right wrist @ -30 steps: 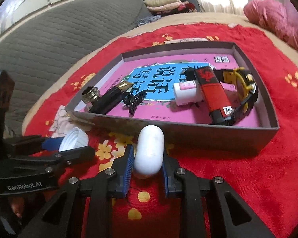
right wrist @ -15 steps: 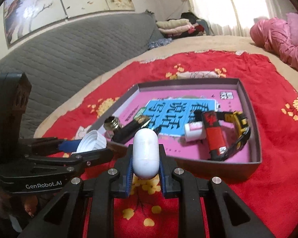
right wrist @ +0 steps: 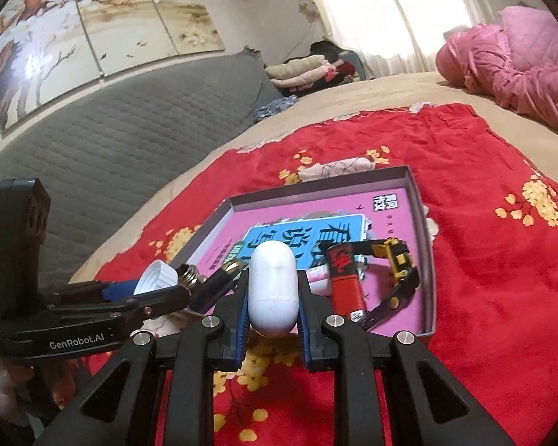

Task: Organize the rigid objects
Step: 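Lift and carry the cap over the box with the left tool while the right tool carries the earbud case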

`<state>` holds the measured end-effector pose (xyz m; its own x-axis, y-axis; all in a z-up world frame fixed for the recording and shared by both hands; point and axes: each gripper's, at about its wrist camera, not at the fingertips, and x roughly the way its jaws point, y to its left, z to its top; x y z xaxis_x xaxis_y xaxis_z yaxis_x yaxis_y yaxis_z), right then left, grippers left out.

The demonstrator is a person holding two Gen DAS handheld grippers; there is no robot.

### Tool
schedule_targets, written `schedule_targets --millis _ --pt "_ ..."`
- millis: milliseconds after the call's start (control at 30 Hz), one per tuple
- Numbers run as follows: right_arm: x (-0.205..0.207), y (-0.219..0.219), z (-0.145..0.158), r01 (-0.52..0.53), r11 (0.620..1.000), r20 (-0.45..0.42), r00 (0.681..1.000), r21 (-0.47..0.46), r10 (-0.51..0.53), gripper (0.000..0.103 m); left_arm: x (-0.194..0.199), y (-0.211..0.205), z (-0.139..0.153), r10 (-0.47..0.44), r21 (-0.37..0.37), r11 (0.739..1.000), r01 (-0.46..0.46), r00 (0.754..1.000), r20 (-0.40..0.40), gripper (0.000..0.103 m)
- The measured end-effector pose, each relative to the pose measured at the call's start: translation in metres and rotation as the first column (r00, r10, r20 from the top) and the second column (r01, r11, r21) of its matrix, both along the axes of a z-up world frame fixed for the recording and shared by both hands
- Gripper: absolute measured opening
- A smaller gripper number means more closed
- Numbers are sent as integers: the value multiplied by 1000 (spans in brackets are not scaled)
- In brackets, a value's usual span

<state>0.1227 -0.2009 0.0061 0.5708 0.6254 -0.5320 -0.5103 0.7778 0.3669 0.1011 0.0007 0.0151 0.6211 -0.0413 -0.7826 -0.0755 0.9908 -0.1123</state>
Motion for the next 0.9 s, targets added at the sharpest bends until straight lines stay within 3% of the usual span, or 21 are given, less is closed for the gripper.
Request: schedule_targets --millis 500,900 --pt "7 9 -1 -19 999 37 999 -34 20 22 26 11 -19 29 26 999 -28 999 -42 50" --pt "19 14 -11 -39 998 19 999 -43 40 22 36 4 -36 19 30 999 -17 997 -77 50"
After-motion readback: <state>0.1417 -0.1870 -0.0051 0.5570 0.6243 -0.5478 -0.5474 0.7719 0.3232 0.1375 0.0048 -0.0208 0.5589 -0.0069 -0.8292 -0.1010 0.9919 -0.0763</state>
